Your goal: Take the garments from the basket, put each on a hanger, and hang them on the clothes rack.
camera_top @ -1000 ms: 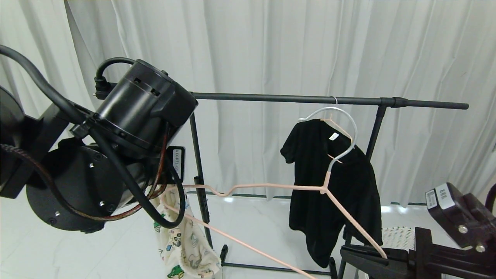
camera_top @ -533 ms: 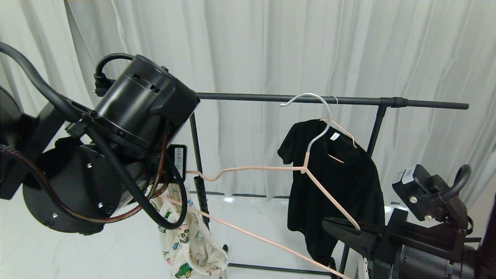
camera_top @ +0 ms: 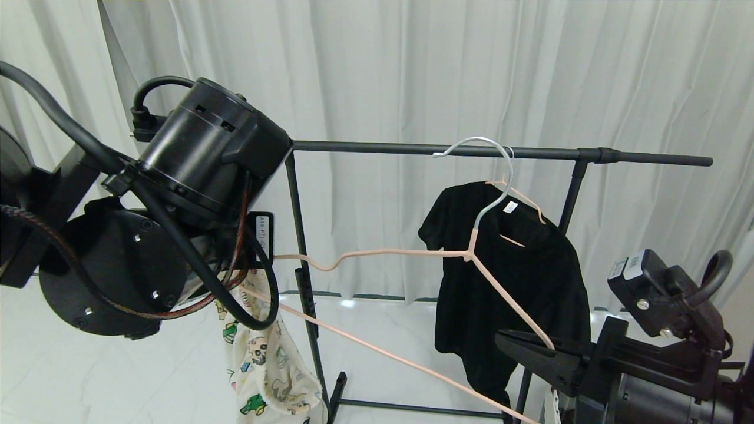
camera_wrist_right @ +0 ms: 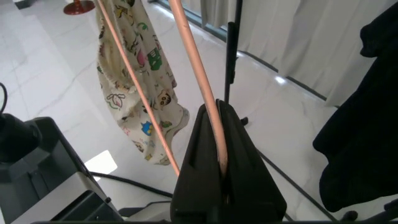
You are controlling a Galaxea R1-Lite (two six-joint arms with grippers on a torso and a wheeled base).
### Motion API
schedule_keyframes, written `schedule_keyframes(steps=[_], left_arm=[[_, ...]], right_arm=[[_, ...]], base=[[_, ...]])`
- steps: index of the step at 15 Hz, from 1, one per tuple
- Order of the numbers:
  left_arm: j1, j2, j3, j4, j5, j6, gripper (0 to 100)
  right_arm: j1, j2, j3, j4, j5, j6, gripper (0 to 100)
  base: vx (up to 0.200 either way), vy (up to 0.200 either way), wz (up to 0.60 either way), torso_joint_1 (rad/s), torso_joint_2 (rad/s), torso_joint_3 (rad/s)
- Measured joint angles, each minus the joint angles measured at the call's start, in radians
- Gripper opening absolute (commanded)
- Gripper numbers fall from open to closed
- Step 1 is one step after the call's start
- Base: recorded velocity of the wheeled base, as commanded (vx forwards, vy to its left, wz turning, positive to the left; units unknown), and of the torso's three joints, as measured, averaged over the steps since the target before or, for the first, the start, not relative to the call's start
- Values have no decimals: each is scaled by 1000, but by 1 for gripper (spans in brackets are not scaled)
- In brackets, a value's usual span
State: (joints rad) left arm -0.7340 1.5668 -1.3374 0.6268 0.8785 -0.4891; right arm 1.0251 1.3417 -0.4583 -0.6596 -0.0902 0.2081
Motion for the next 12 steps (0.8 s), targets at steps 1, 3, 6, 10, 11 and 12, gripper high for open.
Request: schedule_keyframes(steps=[1,3,6,10,11,12], left_arm=[[0,0,0,0,3,0,0],[5,0,0,0,5,0,0],[8,0,2,0,16,0,0],[0,0,-4,0,20,0,0],[-2,1,-5,0,25,0,0],[-3,1,-4,0,27,0,0]], right_arm=[[1,-1,0,0,0,-1,0],[2,-3,-1,0,-1,-1,0],[3,-5,-2,0,-2,-1,0],[2,-2,0,0,-6,-1,0],[0,0,0,0,-8,-1,0],[-5,2,0,0,-12,-1,0]], base=[[0,0,0,0,0,0],[0,0,0,0,0,0],[0,0,0,0,0,0],[0,0,0,0,0,0],[0,0,0,0,0,0],[0,0,0,0,0,0]])
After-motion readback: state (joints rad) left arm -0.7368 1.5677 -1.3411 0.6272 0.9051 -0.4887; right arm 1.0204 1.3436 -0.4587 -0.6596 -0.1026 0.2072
